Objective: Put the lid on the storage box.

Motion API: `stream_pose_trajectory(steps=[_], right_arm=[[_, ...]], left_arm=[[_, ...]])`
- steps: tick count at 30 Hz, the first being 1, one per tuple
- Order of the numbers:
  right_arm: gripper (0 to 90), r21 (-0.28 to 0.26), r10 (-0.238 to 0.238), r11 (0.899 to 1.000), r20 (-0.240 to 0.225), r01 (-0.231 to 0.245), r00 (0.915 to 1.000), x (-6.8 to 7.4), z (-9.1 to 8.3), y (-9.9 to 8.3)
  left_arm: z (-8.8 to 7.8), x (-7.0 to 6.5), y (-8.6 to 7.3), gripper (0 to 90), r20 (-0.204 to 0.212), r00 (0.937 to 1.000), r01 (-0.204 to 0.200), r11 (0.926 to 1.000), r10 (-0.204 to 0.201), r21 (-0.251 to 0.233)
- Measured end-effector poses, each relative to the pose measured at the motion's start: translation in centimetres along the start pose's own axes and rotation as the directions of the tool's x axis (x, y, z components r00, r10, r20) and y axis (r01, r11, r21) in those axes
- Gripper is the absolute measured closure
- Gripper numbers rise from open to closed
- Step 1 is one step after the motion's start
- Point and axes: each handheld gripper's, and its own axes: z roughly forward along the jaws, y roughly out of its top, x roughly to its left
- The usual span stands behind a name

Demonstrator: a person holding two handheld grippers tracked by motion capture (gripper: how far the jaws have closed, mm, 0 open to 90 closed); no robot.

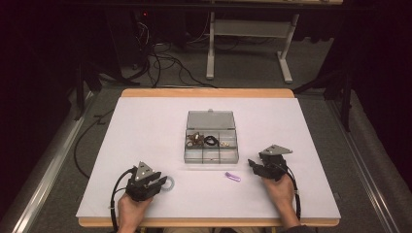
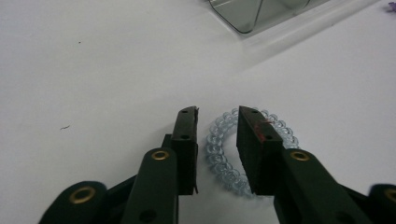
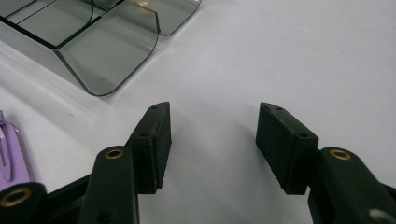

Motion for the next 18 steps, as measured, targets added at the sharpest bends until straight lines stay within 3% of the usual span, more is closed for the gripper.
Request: stream_pose_trajectory(steps=[3, 6, 18], right_arm=[[45.5, 0.0, 0.0, 1.0, 0.0, 0.0, 1.0, 0.0, 0.0, 0.0], [45.2, 0.0, -0.001, 1.0, 0.0, 0.001, 1.0, 0.01, 0.0, 0.0], [44.5, 0.0, -0.003, 1.0, 0.002, 0.003, 1.0, 0.02, 0.0, -0.01]], left_arm=[[0.14, -0.01, -0.08, 74.3, 0.0, 1.0, -0.006, 1.0, 0.006, 0.007], [0.34, -0.24, -0.11, 75.9, -0.027, 0.9992, -0.03, 0.9993, 0.031, 0.022], [0.41, -0.4, 0.12, 82.1, -0.021, 0.9981, -0.058, 0.9981, 0.058, 0.021]])
